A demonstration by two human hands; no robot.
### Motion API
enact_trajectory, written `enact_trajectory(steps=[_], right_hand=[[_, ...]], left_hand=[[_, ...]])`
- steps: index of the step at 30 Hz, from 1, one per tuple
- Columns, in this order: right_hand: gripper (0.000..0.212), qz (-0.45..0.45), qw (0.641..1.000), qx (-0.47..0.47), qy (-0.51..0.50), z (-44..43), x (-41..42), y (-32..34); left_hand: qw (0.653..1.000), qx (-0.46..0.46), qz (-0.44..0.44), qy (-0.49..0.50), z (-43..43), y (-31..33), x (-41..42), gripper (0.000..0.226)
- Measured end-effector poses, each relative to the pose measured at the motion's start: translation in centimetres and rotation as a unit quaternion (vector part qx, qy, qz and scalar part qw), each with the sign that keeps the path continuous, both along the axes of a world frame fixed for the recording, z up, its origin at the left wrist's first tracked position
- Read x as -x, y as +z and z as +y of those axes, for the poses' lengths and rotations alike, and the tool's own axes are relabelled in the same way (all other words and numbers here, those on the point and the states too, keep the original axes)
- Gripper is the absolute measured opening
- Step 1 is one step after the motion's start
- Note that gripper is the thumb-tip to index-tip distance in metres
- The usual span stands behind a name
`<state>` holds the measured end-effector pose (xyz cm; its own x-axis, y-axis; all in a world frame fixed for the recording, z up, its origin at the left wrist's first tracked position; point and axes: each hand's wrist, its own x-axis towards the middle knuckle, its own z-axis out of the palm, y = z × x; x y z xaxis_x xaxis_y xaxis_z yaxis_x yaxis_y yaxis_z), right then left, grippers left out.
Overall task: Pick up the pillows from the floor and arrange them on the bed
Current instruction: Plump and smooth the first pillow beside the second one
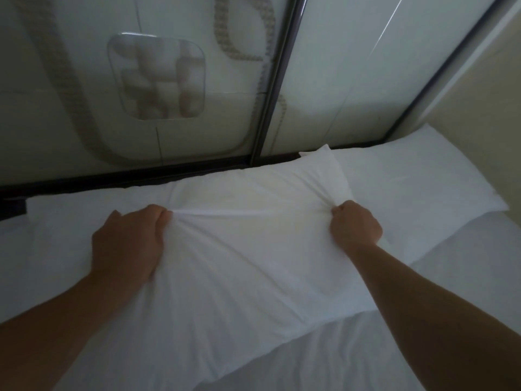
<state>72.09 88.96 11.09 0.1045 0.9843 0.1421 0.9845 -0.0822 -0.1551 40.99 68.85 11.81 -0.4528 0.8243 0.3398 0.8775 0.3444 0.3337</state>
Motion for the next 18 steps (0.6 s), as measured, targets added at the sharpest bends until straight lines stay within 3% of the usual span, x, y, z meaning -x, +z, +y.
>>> enact_trajectory(steps=[5,11,18], right_hand=[[0.022,-0.001,1.0,0.0,0.001,-0.3,0.1,-1.5],[0.031,0.006,0.999,-0.035,-0.016,0.8,-0.2,0.4],[0.022,0.025,0.999,-0.005,0.031,-1.0,-0.2,-2.8]], left_hand=[[1.0,0.011,-0.005,0.016,0.5,-1.5,-0.2,0.034],[0.998,-0.054,0.016,-0.013,2.9,2.3,1.6,0.032],[0.999,0.025,-0.022,0.015,-1.1,-2.2,-0.1,0.031]])
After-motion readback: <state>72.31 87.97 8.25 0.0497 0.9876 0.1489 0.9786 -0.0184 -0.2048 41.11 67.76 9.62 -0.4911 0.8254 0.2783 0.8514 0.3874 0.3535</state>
